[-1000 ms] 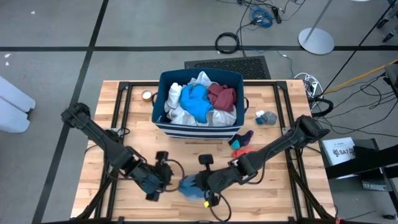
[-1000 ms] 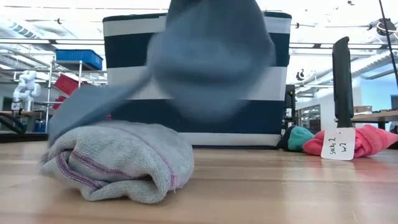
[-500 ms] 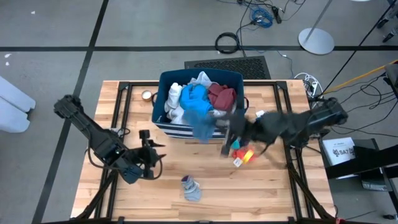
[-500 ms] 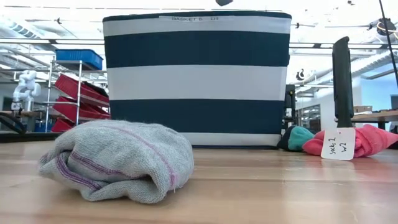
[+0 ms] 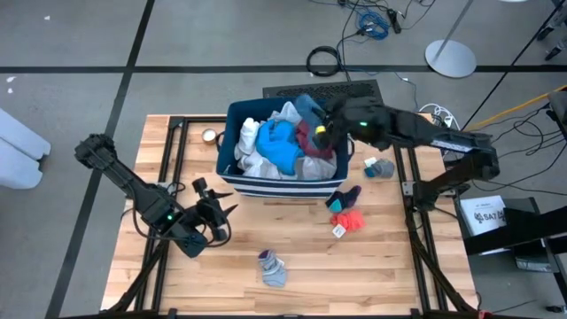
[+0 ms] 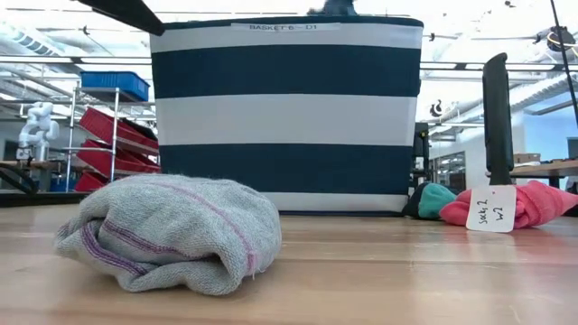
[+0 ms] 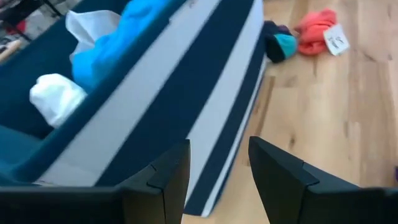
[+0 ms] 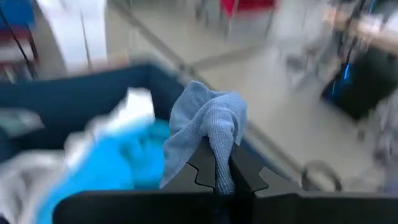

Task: Sort clothes
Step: Put the blue socks into the white and blue laundry organizer, then put the gray and purple socks into the white and blue laundry organizer

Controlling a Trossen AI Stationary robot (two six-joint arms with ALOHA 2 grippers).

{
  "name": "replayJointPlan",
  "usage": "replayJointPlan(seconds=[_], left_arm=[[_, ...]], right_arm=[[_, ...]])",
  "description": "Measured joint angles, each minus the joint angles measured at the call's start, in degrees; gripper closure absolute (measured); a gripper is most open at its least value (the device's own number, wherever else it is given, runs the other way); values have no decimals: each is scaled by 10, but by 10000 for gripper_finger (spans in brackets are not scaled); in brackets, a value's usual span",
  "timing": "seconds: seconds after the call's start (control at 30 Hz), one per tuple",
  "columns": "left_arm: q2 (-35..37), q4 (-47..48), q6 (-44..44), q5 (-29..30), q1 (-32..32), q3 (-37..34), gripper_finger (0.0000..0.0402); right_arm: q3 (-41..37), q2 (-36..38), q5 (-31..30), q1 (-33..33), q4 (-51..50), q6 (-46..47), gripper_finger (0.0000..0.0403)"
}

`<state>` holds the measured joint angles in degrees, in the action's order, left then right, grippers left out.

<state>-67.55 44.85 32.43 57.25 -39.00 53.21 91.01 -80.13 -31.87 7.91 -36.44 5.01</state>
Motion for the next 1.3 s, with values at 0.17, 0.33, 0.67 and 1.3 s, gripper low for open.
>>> replayJointPlan(seconds=[0.17, 0.33, 0.67, 1.3], left_arm=[[0, -7, -17, -3, 0, 0, 228], [0, -9, -15, -4, 0, 0, 228], [0, -11, -13, -17, 0, 0, 228], [0, -11, -17, -20, 0, 1, 228]], right_arm=[[-51, -35, 59, 36, -35, 54, 398], [-100, -81, 97, 49, -1, 64, 398], [-109, -151, 97, 52, 1, 46, 351], [-9, -55, 100, 15, -26, 50, 245]])
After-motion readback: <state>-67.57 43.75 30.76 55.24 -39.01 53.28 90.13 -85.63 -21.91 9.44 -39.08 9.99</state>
